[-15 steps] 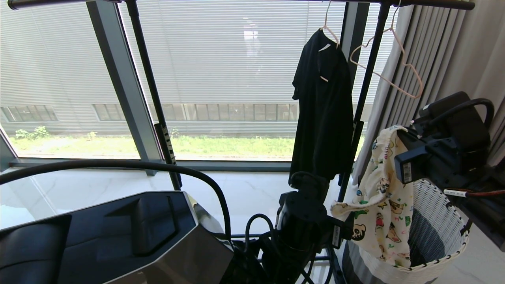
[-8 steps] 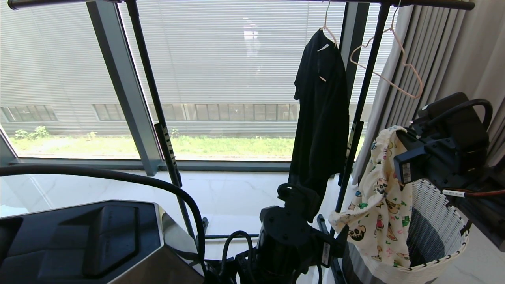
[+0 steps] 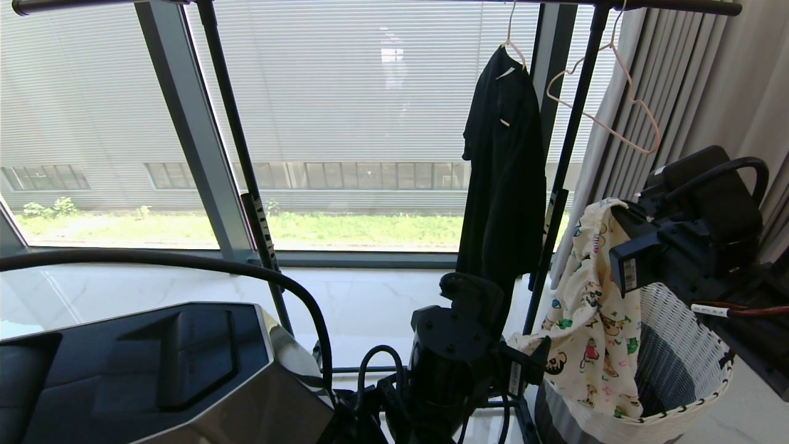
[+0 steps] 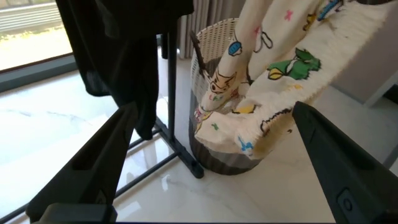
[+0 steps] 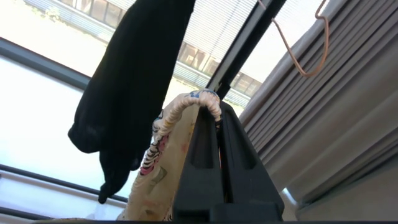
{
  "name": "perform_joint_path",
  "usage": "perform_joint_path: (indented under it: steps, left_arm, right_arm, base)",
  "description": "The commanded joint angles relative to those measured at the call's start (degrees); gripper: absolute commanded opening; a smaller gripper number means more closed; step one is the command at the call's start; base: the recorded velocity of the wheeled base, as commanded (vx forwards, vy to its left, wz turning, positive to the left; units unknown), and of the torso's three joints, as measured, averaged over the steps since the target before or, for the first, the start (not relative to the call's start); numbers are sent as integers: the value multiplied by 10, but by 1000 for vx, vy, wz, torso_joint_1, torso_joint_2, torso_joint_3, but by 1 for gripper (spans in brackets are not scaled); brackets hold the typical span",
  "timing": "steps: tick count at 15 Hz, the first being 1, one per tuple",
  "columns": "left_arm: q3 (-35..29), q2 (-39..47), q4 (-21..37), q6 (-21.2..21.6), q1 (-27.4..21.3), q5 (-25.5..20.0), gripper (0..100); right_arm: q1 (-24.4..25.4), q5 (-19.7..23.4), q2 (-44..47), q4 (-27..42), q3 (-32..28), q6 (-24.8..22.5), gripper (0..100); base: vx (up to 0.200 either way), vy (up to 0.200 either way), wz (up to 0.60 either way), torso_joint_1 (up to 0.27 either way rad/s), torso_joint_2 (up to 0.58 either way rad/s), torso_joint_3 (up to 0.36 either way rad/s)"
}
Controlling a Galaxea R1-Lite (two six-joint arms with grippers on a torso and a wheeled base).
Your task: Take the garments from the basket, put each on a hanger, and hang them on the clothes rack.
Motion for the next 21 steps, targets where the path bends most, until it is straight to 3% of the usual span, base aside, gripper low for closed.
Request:
perform_joint_path:
  steps: [1,5,16,17,21]
  left_arm:
    - [-4,12,3,0,7,1,100]
    - [1,32,5,53,8,-2,100]
    - [-6,52,6,57,21,-2,100]
    - [-6,55,6,57,22,-2,0]
    - [7,55,5,57,23,0,0]
  right_arm:
    - [5,0,0,0,-1,-1,0]
    - [5,0,0,0,-5,-1,0]
    - [45,-1,-5,0,-4,-2,0]
    - [45,-1,-5,0,-4,-2,0]
    - [45,-1,-5,0,-4,-2,0]
  base:
    - [0,0,0,0,0,0]
    - [0,0,0,0,0,0]
    - [0,0,0,0,0,0]
    - [0,0,0,0,0,0]
    - [0,0,0,0,0,0]
